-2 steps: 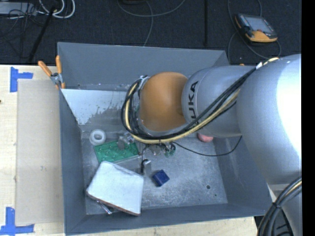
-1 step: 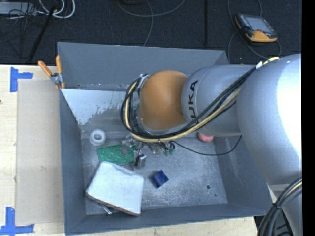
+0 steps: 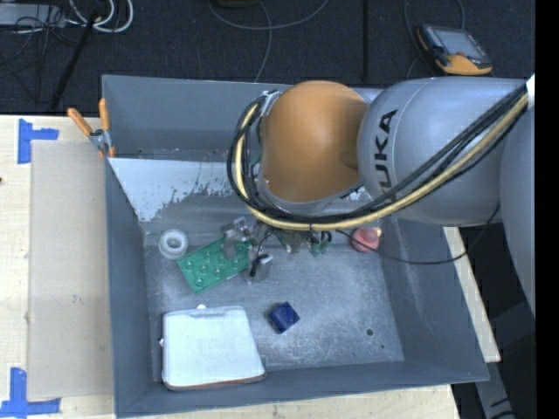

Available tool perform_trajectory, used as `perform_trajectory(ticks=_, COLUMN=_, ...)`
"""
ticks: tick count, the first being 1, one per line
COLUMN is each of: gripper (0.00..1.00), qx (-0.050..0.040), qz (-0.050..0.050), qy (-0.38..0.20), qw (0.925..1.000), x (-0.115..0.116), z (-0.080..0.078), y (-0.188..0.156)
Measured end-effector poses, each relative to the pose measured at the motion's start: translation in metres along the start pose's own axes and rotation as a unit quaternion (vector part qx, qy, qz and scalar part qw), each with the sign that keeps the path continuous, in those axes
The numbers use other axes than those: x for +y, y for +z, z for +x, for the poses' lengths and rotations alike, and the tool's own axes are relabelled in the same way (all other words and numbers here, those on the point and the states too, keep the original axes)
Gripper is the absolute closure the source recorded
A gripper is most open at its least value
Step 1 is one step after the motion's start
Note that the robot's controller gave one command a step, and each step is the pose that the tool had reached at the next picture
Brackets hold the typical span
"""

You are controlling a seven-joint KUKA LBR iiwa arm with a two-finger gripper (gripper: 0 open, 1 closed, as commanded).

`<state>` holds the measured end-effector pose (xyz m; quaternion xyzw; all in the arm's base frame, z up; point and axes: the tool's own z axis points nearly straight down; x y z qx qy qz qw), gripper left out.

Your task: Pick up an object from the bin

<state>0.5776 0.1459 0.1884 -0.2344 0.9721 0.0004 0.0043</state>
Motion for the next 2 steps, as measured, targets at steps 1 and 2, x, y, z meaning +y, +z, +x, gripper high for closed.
perform_trajectory(ticks=1, gripper=1.00, qx=0.0007, qz=0.000, qy=0.019, qw=0.9998, x=-0.0043, z=-0.0125, y=-0.0409)
perform_trajectory(ticks=2, gripper=1.00, qx=0.0031, qz=-0.001, qy=-0.083, qw=0.9965, x=-0.0121, z=-0.0211, y=-0.0316)
